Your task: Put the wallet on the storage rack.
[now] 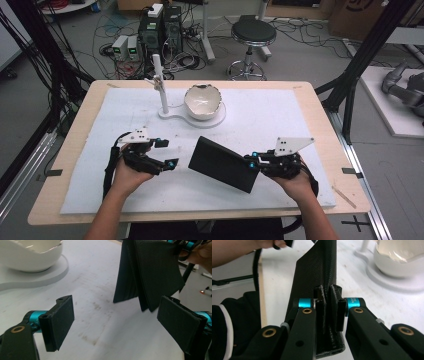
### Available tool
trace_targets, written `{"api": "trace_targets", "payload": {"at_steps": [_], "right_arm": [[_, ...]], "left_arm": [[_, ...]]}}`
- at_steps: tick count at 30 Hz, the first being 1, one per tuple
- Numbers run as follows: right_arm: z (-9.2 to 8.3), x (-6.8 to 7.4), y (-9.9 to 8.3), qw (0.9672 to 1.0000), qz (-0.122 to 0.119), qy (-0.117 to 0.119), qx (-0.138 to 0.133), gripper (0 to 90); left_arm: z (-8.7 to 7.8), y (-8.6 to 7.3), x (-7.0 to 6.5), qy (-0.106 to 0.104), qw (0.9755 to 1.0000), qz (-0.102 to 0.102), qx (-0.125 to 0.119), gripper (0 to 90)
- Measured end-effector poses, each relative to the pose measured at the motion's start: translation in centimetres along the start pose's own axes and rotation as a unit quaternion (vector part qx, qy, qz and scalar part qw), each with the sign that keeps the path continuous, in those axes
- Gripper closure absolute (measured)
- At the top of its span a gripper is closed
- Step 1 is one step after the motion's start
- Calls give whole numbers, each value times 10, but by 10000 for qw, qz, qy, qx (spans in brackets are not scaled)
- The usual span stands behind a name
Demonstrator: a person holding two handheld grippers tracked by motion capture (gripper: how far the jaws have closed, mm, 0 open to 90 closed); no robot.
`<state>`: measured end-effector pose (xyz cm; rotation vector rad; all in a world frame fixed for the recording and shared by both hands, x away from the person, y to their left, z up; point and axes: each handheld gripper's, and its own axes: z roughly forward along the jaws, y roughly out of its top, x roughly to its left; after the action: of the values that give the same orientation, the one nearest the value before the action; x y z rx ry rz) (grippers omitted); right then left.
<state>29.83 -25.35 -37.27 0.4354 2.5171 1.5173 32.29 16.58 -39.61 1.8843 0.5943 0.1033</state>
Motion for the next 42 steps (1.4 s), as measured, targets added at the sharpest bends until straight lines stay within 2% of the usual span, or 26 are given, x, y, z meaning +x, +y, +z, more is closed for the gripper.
{"api": "trace_targets", "payload": {"at_steps": [3,8,9,10,11,12,13,14,15,16,17,19,21,22,23,27,29,31,32,33,34,39,42], "right_arm": [[4,5,8,9998,-179,126,-35,850],[11,9,12,9992,-302,268,-54,849],[12,10,13,9990,-344,292,-69,849],[14,11,14,9987,-386,325,-62,849],[14,12,14,9986,-388,340,-65,849],[15,12,14,9983,-426,388,-70,849],[16,13,14,9982,-422,417,-81,849],[16,13,14,9982,-422,417,-81,849],[16,11,13,9983,-403,415,-71,848],[16,11,13,9983,-403,415,-71,848],[16,10,12,9985,-349,410,-67,847],[15,6,9,9988,-272,385,-138,844],[15,5,7,9990,-172,381,-167,832],[16,3,5,9994,-49,288,-199,788],[16,3,5,9994,-49,288,-199,788],[13,-2,0,9990,271,-210,-292,584],[8,-6,-5,9977,473,-375,-323,530],[4,-9,-10,9961,570,-594,-310,485],[2,-11,-12,9952,655,-666,-275,463],[1,-14,-17,9931,777,-858,-186,405],[1,-14,-17,9931,777,-858,-186,405],[-2,-19,-27,9884,991,-1148,-29,326],[-3,-20,-29,9869,990,-1273,-50,302]], "left_arm": [[10,5,-4,-232,9997,31,-9,148],[23,9,-7,-603,9982,35,16,192],[25,9,-7,-758,9971,2,4,225],[26,9,-7,-849,9964,-7,-2,314],[27,8,-6,-981,9952,6,-14,314],[28,8,-6,-1095,9940,14,-17,361],[29,8,-6,-1201,9928,0,-35,466],[29,8,-7,-1220,9925,34,-21,466],[29,9,-7,-1232,9924,65,16,585],[27,9,-7,-1264,9920,60,18,585],[26,9,-7,-1315,9913,92,-5,660],[24,10,-9,-1377,9904,130,-37,730],[23,12,-11,-1345,9908,172,-46,749],[22,12,-12,-1338,9908,202,-37,756],[22,13,-13,-1332,9908,214,-59,756],[13,16,-12,-1083,9939,198,-70,762],[5,18,-8,-962,9952,160,-121,763],[-4,25,-6,-838,9962,182,-157,763],[-8,30,-5,-762,9968,204,-158,763],[-12,35,-4,-668,9974,231,-156,763],[-17,43,-4,-587,9978,274,-142,763],[-39,86,1,-129,9989,445,-65,762],[-47,110,6,183,9988,447,-42,762]]}}
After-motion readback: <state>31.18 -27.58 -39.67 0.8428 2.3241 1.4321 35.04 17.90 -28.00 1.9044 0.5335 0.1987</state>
